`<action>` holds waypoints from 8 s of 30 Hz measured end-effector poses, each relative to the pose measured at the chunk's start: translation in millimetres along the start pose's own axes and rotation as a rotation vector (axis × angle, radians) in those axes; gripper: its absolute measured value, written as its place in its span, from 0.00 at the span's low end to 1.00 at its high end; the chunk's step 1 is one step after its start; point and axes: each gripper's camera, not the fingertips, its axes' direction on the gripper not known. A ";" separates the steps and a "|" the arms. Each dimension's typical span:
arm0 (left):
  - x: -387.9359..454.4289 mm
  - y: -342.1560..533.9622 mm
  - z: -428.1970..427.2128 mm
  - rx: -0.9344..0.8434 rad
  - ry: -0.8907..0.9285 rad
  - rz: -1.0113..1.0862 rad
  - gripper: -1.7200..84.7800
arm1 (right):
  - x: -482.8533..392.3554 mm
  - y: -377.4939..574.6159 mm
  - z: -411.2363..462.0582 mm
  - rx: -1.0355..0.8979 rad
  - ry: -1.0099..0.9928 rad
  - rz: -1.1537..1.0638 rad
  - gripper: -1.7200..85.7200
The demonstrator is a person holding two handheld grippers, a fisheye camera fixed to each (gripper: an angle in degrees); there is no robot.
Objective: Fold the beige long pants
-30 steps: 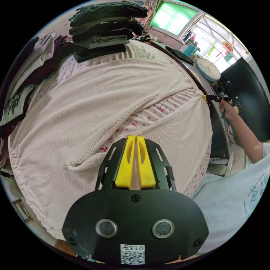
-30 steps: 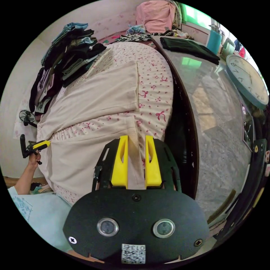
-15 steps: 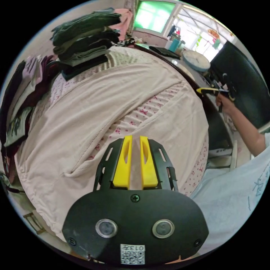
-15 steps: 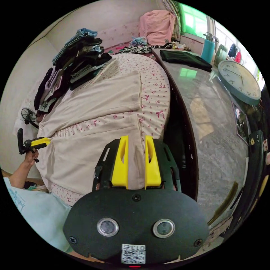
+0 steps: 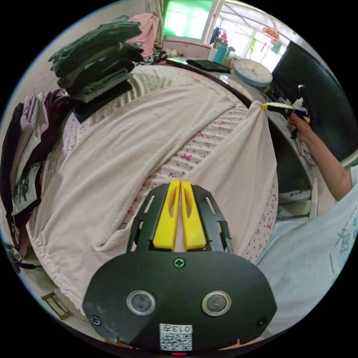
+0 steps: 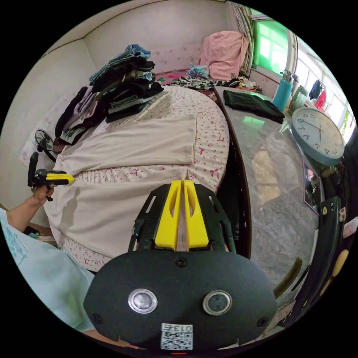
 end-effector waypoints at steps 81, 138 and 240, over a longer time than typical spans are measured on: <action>3.6 21.6 25.3 -0.046 -0.085 -0.132 0.02 | -208.9 -44.3 56.6 -0.238 0.006 -0.292 0.02; 62.3 77.0 24.2 -0.046 -0.053 0.067 0.02 | -351.0 -9.0 -60.4 -0.199 0.074 -0.305 0.02; 35.4 152.3 2.4 -0.135 -0.187 -0.172 0.02 | -327.9 -48.4 -56.2 -0.388 -0.053 -0.364 0.02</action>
